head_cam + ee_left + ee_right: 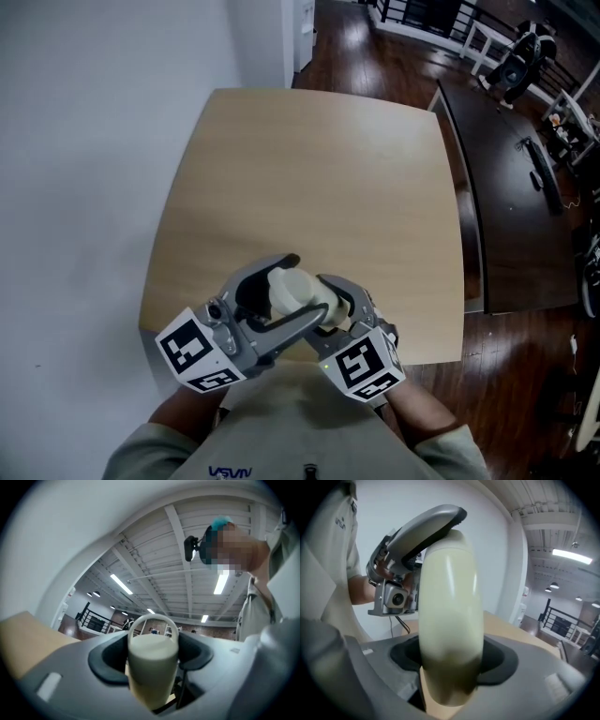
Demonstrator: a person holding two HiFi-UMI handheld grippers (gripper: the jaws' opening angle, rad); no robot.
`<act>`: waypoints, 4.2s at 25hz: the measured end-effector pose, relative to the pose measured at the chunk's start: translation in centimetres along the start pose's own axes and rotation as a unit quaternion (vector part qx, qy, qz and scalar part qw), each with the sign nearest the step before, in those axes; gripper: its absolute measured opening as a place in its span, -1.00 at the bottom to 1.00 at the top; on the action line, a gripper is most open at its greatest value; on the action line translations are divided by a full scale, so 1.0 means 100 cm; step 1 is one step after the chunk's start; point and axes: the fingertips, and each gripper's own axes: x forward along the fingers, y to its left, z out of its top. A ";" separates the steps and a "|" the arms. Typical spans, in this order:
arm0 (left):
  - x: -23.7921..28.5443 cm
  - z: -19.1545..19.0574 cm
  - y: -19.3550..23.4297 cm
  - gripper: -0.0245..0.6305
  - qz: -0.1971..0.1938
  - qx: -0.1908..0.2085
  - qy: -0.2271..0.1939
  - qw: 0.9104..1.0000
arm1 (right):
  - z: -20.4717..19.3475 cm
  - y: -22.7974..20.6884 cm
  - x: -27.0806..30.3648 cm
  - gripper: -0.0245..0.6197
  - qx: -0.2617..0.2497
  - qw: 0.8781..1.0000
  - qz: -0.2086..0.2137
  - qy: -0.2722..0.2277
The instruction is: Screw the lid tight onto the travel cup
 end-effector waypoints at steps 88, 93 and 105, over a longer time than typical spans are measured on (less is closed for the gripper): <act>-0.076 -0.208 0.155 -0.92 0.277 -0.235 0.160 0.918 | -0.155 -0.055 0.143 0.01 0.113 0.991 -0.040 -0.062; -0.071 -0.216 0.147 -0.92 0.277 -0.244 0.165 0.915 | -0.159 -0.053 0.144 0.01 0.108 0.993 -0.037 -0.039; -0.076 -0.205 0.118 -0.92 0.300 -0.253 0.126 0.911 | -0.164 -0.048 0.103 0.11 0.173 0.985 -0.018 -0.011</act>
